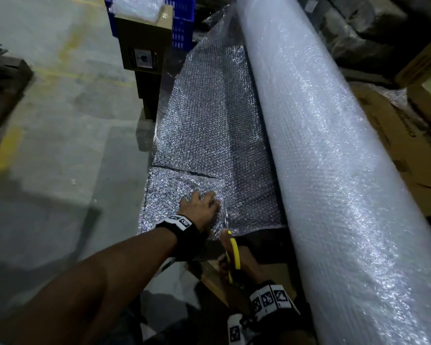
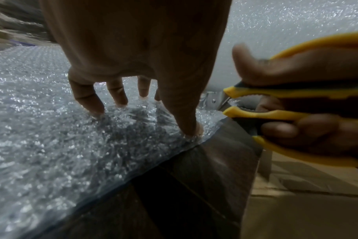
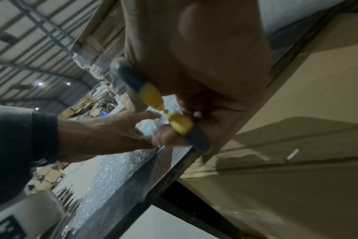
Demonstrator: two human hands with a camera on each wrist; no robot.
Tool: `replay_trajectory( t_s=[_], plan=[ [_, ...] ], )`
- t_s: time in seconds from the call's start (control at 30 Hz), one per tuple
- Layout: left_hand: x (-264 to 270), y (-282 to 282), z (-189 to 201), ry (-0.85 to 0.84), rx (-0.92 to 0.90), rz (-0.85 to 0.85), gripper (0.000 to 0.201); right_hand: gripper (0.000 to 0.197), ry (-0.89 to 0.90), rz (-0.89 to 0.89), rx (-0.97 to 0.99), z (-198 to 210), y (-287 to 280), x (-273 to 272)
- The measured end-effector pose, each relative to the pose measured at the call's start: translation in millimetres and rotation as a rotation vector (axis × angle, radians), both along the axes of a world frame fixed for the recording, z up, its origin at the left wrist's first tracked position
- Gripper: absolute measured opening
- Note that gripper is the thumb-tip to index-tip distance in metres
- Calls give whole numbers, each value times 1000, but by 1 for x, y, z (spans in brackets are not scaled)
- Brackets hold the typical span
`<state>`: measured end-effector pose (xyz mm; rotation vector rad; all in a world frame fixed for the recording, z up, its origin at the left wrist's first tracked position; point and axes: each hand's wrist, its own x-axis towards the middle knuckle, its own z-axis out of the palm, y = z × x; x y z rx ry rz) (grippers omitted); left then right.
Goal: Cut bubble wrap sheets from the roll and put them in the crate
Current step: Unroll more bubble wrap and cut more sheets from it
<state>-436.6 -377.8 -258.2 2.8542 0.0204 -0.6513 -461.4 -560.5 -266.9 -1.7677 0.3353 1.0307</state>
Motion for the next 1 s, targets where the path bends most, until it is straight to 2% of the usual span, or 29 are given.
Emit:
replay_trajectory(
  t_s=[0.13,0.27,0.5,0.6,0.73,0.83,1.0],
  plan=[
    [2,1,-1,7,-1,-4,93,63,-41,15,-66,2,3,4],
    [2,1,-1,9,1,-8,95,69,67,-69,18,9,8,4],
    [6,-1,-2,21,21,3,101,62,43,-43,-6,11,12,13],
    [8,-2,-1,42,16,8,100,57,41,-35,41,11,8,13],
    [9,-4,1,50,10,30,90,67,104,-59,40,21,17,21],
    [8,-3,0,40,-5,28,88,72,56,-6,-45,21,21,25],
    [9,-1,-1,32,-19,22,91,63,53,-12,-13,26,17,28]
  ],
)
